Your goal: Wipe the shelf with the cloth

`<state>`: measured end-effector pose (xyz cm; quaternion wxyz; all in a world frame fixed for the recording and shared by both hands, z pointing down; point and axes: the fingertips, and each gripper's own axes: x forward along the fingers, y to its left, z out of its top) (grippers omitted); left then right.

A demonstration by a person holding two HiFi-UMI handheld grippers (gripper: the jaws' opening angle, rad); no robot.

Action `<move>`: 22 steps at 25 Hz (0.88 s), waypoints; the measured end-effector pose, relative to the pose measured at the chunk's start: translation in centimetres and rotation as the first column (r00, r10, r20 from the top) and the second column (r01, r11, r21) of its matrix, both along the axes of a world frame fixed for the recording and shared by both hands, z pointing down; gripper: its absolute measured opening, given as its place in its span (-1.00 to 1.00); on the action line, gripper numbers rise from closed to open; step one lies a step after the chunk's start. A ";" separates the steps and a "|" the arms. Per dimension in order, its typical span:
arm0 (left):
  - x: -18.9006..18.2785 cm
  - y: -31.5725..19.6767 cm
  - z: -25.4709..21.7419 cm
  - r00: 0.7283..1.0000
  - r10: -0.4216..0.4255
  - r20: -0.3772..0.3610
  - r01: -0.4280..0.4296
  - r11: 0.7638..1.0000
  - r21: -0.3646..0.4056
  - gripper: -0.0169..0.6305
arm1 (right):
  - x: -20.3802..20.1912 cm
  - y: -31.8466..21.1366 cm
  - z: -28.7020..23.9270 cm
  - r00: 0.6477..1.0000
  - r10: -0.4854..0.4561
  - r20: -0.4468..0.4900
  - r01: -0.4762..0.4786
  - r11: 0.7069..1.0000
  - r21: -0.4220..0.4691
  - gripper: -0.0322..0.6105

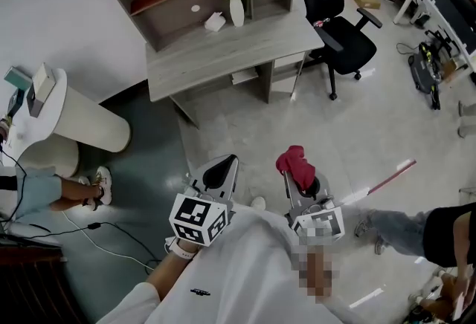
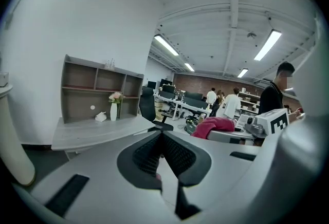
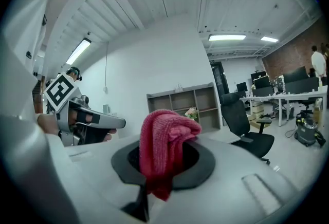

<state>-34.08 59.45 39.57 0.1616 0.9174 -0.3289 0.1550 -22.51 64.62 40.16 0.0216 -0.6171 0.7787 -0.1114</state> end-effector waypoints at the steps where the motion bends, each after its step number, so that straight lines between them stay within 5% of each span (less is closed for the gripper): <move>1: 0.3 -0.1 0.1 1.000 0.000 0.001 0.000 1.000 -0.005 -0.93 | 0.3 -0.2 0.2 1.000 0.000 0.010 0.000 1.000 -0.006 -0.71; 10: 0.4 -4.4 1.5 0.998 -0.068 -0.003 0.068 0.996 -0.050 -0.93 | 2.8 -5.0 1.8 0.999 0.004 0.036 -0.002 0.998 -0.069 -0.71; 22: 5.5 -17.5 3.6 0.999 0.043 -0.017 -0.045 0.994 -0.098 -0.93 | 6.8 -16.6 3.0 0.994 0.101 0.039 -0.096 0.988 -0.119 -0.71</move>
